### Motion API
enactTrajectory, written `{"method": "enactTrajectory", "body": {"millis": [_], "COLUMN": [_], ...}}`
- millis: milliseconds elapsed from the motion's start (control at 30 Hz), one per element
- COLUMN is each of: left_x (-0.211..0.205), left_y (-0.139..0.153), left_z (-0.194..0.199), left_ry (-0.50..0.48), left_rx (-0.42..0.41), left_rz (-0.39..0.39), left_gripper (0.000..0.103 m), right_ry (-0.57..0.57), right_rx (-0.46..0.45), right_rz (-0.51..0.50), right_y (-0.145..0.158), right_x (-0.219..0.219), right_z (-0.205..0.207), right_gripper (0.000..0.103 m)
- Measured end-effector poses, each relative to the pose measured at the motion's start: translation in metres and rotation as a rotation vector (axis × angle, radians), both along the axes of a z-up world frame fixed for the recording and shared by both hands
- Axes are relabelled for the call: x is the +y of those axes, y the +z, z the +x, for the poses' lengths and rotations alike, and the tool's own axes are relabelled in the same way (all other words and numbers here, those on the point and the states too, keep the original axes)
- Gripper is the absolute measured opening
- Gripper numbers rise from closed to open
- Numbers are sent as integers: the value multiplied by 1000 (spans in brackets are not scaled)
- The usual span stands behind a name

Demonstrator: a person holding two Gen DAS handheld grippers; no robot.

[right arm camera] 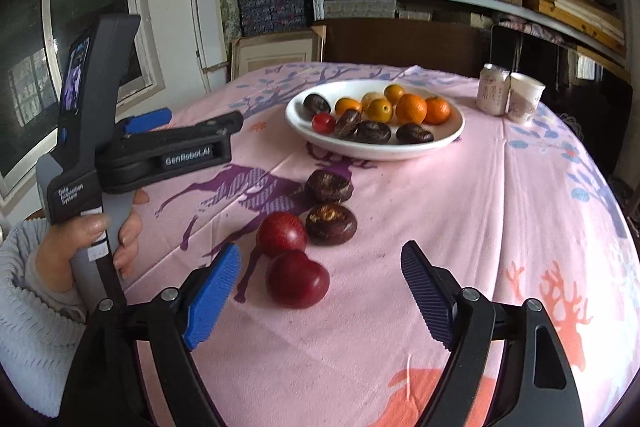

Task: Organize fruits
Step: 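Grasp a red plum with the right tool while the left grasps another red plum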

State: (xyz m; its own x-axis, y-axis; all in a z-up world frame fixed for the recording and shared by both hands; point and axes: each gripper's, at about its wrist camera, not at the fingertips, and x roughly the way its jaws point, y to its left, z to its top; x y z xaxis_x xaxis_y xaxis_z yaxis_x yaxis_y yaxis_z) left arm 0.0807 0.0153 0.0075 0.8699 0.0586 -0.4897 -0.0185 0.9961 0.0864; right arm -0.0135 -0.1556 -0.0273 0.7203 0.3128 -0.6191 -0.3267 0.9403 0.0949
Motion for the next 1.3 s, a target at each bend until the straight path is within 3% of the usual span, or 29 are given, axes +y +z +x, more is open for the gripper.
{"method": "enactTrajectory", "body": {"millis": [267, 367, 567, 633, 700, 833, 967, 1133, 1167, 1233, 1300], "left_x": [1, -1, -7, -9, -12, -25, -53, -80, -82, -83, -81], "left_y": [-3, -4, -7, -9, -11, -16, -25, -39, -41, -44, -46], "left_z": [2, 3, 3, 4, 4, -8, -22, -26, -25, -23, -19], "left_ry": [1, -6, -30, -41, -63, -198, -354, -483, -487, -503, -506], "left_rx": [16, 25, 39, 52, 67, 111, 157, 231, 241, 261, 289], "left_rz": [1, 8, 28, 34, 37, 29, 91, 155, 167, 161, 138], "left_gripper": [98, 98, 98, 98, 98, 98, 98, 98, 97, 70, 62], "right_ry": [54, 66, 70, 66, 61, -28, -126, -118, -118, -129, -133], "right_rx": [78, 132, 258, 252, 255, 213, 236, 229, 229, 233, 235], "right_rz": [-45, -61, 50, 87, 137, 205, 287, 298, 297, 304, 309], "right_y": [-13, -19, -33, -31, -32, -26, -32, -33, -32, -33, -33], "right_x": [13, 18, 15, 11, 2, -32, -65, -64, -65, -67, -70], "right_z": [-5, 2, 28, 28, 28, 23, 27, 27, 27, 28, 28], "right_gripper": [57, 55, 54, 41, 41, 41, 41, 41, 41, 41, 41]}}
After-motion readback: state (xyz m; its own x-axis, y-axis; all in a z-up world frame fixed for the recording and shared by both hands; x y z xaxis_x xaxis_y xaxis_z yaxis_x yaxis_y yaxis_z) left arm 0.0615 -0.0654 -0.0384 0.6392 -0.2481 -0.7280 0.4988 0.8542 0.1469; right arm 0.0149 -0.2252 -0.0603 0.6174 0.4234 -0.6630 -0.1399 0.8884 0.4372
